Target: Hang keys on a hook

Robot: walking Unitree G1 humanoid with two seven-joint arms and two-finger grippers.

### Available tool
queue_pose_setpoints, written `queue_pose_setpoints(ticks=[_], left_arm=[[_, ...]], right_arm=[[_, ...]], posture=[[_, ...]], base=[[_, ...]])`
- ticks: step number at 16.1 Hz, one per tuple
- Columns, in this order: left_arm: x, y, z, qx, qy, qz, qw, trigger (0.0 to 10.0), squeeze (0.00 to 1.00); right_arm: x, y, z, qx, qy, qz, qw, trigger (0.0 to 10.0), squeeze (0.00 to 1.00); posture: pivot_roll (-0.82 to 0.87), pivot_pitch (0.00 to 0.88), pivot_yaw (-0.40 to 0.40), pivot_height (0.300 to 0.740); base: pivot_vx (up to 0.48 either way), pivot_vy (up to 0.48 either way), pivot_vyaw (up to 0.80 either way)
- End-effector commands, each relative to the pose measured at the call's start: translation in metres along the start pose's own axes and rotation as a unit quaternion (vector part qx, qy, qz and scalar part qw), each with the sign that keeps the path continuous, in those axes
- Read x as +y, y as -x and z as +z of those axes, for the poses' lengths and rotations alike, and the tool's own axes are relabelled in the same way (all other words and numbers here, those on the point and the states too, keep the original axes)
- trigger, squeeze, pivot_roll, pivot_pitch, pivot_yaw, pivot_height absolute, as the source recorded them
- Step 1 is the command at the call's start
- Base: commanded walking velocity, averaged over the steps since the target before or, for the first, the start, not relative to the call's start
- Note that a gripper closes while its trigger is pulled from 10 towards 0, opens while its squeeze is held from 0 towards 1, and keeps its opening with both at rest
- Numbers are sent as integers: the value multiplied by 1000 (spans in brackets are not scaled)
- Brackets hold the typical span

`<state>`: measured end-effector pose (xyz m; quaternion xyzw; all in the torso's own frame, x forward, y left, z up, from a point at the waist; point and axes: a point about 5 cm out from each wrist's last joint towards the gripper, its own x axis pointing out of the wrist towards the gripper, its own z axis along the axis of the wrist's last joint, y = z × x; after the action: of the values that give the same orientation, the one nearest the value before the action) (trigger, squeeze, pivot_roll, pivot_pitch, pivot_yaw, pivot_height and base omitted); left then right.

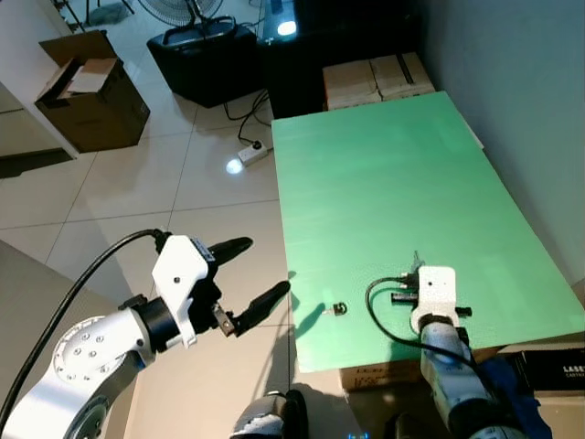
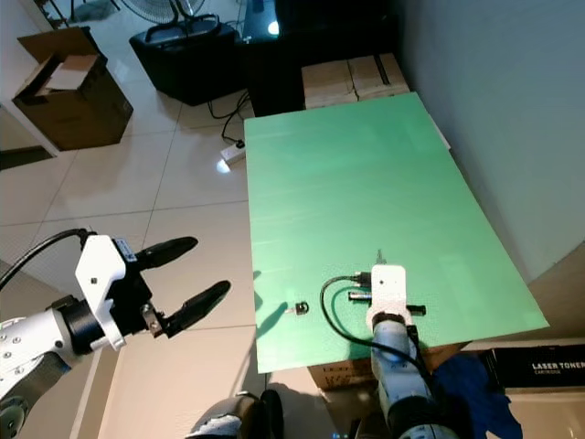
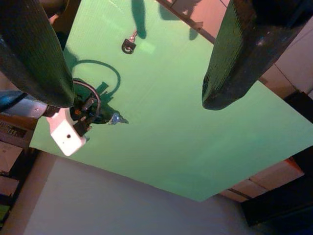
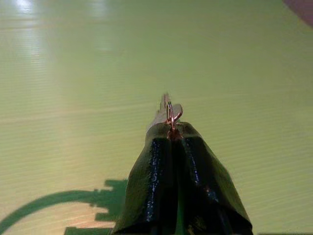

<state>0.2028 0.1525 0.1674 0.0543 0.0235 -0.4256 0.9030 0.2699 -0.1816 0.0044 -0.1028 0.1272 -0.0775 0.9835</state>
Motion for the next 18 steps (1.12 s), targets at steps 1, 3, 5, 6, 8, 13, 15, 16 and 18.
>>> queue_pose_setpoints(ticks=[1, 3, 5, 6, 8, 13, 15, 16, 18], left_arm=[[1, 2, 0, 1, -5, 2, 1000, 10000, 0], [1, 1, 0, -1, -6, 2, 1000, 10000, 0], [0, 1, -1, -2, -5, 1, 1000, 10000, 0], [0, 1, -1, -2, -5, 1, 1000, 10000, 0], [1, -1, -4, -6, -2, 12, 1000, 10000, 0], [24, -5, -11, -40, -14, 118, 992, 10000, 0], [27, -6, -11, -48, -15, 133, 990, 10000, 0], [30, -8, -12, -57, -15, 149, 987, 10000, 0], [37, -10, -14, -63, -22, 180, 981, 10000, 0]], right_arm=[[5, 4, 1, -10, 0, -3, 1000, 0, 0], [2, 6, 0, -16, 5, -13, 1000, 0, 0], [0, 8, 0, -28, 21, -19, 999, 0, 0], [-1, 9, 2, -37, 28, -24, 999, 0, 0], [-9, 12, 16, -95, 54, -42, 993, 0, 0], [-17, 33, 56, -201, 47, -28, 978, 0, 0], [-17, 38, 66, -218, 43, -19, 975, 0, 0], [-17, 45, 82, -246, 36, -10, 969, 353, 0], [-14, 55, 109, -274, 17, 22, 961, 10000, 0]], posture=[[150, 128, 206, 740], [148, 128, 206, 740], [145, 125, 206, 740], [142, 122, 205, 740], [128, 110, 197, 740], [33, 30, 130, 740], [11, 5, 112, 740], [-7, 0, 101, 740], [-34, 0, 91, 740]], base=[[0, 0, 0], [0, 0, 0], [0, 0, 0], [0, 0, 0], [0, 0, 0], [0, 0, 0], [0, 0, 0], [0, 0, 0], [0, 0, 0]])
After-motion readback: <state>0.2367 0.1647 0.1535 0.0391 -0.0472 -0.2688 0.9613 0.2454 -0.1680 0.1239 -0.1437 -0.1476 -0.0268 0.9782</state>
